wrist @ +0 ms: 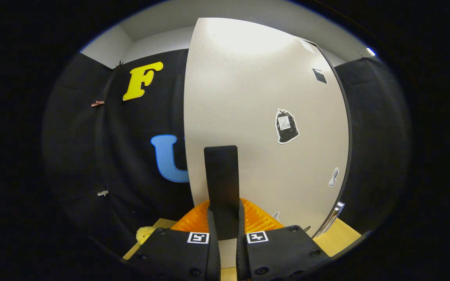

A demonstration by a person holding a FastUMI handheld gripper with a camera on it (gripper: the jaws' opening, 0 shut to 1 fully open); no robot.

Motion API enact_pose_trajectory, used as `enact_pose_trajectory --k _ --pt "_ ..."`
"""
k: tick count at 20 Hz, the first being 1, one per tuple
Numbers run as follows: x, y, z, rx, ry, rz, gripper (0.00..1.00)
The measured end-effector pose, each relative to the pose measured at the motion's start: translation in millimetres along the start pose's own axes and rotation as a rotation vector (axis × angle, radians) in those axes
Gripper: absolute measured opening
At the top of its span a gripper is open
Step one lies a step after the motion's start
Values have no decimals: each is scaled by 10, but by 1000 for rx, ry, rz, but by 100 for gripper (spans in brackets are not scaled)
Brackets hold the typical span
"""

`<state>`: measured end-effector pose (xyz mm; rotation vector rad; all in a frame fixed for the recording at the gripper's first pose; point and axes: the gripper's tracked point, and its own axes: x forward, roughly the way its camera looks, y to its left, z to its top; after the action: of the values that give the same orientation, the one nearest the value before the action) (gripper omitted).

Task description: Open the shoe cabinet door, grab the shoes and put them into the shoe cabinet, then close the shoe cabinet door.

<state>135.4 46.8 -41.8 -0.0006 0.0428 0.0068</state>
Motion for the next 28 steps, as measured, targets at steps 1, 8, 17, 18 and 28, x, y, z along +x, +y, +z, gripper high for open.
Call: enact_pose_trajectory --k 1,8,17,18,28 --pt "-79 -16 6 -2 0 3 20" --pt "-609 -230 62 -11 2 98 20" --pt "-1238 -760 88 -5 27 232 19" --pt "-1296 -822 92 -7 30 235 19" --pt "-1554 -1387 91 15 31 181 20"
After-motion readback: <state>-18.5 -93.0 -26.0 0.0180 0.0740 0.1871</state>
